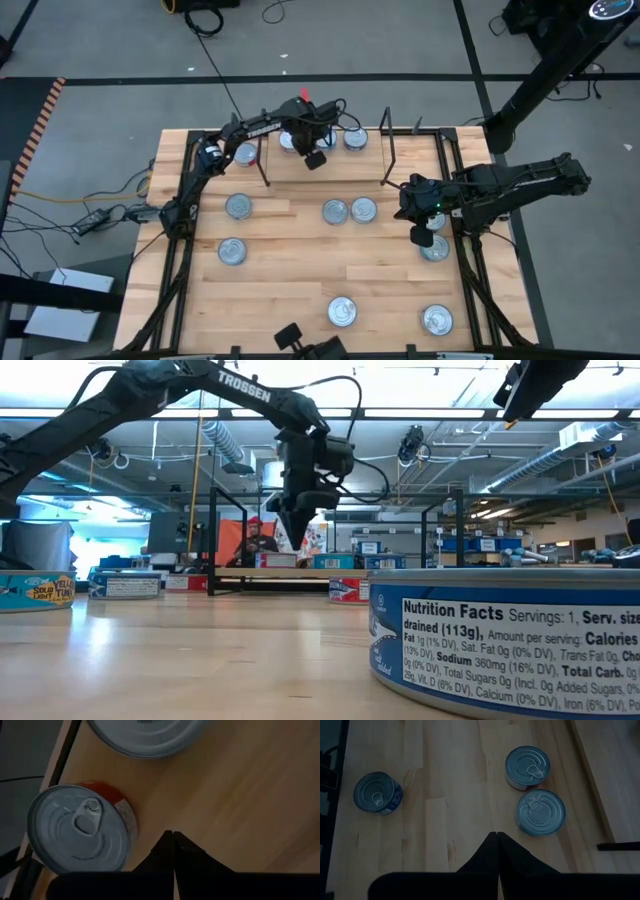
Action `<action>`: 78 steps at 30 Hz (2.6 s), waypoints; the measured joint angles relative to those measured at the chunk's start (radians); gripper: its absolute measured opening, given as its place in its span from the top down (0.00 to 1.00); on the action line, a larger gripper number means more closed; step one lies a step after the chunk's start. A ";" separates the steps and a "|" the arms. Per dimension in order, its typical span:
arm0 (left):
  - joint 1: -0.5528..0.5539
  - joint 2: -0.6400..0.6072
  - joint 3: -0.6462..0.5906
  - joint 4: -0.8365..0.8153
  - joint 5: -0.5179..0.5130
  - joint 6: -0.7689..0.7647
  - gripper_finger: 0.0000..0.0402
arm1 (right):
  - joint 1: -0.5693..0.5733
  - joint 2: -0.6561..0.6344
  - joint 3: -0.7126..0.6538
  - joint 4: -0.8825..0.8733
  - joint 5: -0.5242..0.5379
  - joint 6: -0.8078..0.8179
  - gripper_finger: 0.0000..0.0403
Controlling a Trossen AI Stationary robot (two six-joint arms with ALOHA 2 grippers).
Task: Stack canned seafood by type on shelf
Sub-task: Put the red tuna can on the shelf, then put the blue tuna can on the shelf
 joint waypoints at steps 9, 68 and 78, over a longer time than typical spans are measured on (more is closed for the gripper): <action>0.038 0.000 -0.012 0.026 -0.004 -0.025 1.00 | 0.004 0.000 0.000 0.000 0.011 0.019 0.98; -0.143 -0.144 0.007 0.020 -0.129 -0.121 1.00 | 0.024 -0.145 0.000 0.055 0.092 0.027 0.99; -0.391 -0.213 0.008 0.182 -0.110 -0.188 1.00 | 0.045 -0.256 -0.048 0.207 0.126 -0.071 0.99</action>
